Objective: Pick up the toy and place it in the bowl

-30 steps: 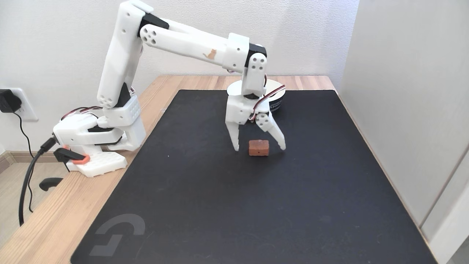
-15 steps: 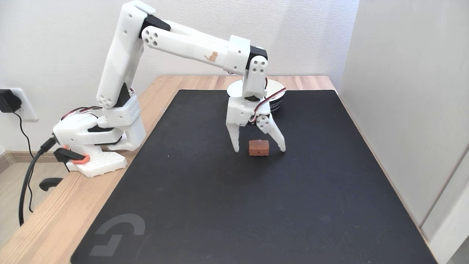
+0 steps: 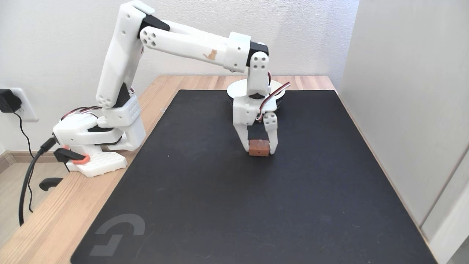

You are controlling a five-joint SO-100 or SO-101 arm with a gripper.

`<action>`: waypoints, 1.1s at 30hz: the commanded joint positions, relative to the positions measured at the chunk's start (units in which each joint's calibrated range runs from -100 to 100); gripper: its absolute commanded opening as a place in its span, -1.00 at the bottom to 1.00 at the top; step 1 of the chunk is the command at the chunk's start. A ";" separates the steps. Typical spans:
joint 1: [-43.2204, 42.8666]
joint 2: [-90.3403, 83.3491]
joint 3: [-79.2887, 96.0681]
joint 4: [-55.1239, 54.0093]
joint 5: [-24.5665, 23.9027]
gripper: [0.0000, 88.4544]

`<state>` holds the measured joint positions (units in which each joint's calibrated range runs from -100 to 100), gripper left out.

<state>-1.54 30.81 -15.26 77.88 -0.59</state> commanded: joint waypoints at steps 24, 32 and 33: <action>-17.41 -42.69 19.99 -22.76 -2.59 -0.95; -27.03 -64.95 59.20 -50.79 -9.43 -0.95; -27.61 -65.61 61.81 -52.73 -10.00 -0.95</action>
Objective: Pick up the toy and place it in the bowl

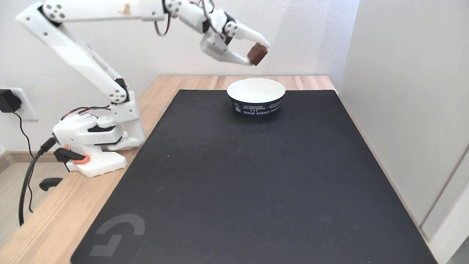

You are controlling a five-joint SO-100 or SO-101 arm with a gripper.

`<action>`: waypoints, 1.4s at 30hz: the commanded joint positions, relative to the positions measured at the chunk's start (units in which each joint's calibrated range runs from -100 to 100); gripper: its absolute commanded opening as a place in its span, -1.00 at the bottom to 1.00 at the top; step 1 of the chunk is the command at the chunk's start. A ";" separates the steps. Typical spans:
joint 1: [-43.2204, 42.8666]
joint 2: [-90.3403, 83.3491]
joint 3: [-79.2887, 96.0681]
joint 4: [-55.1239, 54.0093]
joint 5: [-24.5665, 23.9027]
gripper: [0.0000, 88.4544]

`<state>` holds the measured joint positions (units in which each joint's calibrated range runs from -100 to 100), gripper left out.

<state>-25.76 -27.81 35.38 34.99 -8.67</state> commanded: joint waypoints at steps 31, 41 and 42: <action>-7.32 16.01 16.94 -35.93 -4.48 -0.24; -7.82 12.43 14.96 -35.93 -4.79 -0.51; -7.49 10.26 14.96 -35.84 -4.79 -0.61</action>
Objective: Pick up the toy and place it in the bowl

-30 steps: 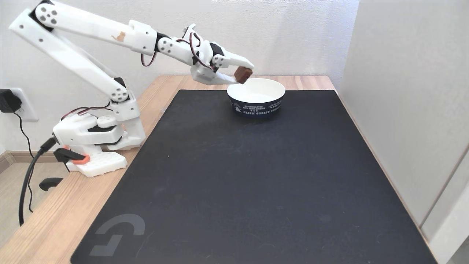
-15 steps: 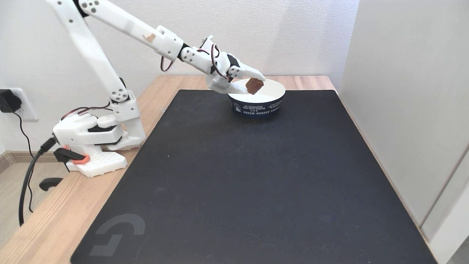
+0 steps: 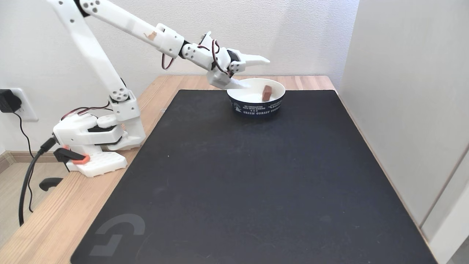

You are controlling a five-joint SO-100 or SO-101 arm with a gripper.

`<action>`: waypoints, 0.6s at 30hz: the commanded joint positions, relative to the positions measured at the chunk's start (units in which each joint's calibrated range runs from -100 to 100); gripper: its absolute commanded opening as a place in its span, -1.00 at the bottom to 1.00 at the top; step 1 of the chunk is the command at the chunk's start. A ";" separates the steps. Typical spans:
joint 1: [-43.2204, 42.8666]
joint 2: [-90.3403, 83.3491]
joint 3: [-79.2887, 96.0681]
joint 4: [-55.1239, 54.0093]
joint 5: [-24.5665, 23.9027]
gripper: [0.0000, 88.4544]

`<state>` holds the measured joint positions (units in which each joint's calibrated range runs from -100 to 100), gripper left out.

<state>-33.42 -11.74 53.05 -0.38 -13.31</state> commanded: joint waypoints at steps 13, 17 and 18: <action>26.18 -56.58 28.48 16.21 0.52 -0.95; 31.53 -72.92 42.36 16.98 2.14 -0.95; 32.04 -75.50 44.97 16.98 2.14 -0.95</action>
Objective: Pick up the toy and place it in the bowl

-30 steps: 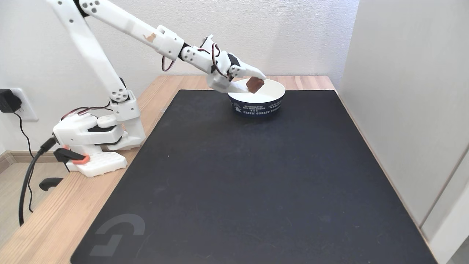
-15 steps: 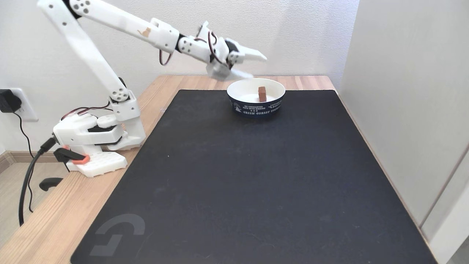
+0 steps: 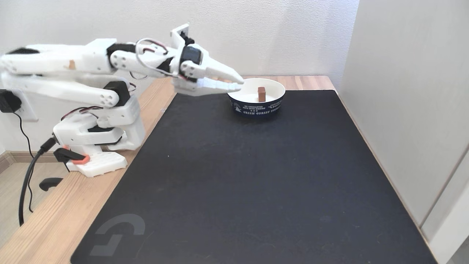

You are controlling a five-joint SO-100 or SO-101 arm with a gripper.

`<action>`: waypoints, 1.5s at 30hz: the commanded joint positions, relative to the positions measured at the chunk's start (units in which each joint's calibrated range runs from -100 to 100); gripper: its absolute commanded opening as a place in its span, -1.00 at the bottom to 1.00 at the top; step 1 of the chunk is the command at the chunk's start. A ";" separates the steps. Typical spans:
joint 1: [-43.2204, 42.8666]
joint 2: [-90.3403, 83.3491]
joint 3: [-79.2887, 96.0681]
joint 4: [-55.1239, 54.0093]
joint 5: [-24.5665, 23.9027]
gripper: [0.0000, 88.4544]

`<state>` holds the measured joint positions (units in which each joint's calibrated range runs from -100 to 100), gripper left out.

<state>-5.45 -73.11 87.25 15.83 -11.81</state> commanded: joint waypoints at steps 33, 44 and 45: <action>4.15 -26.39 11.94 38.62 9.67 -0.94; 4.15 -26.39 11.94 38.62 9.67 -0.94; 4.15 -26.39 11.94 38.62 9.67 -0.94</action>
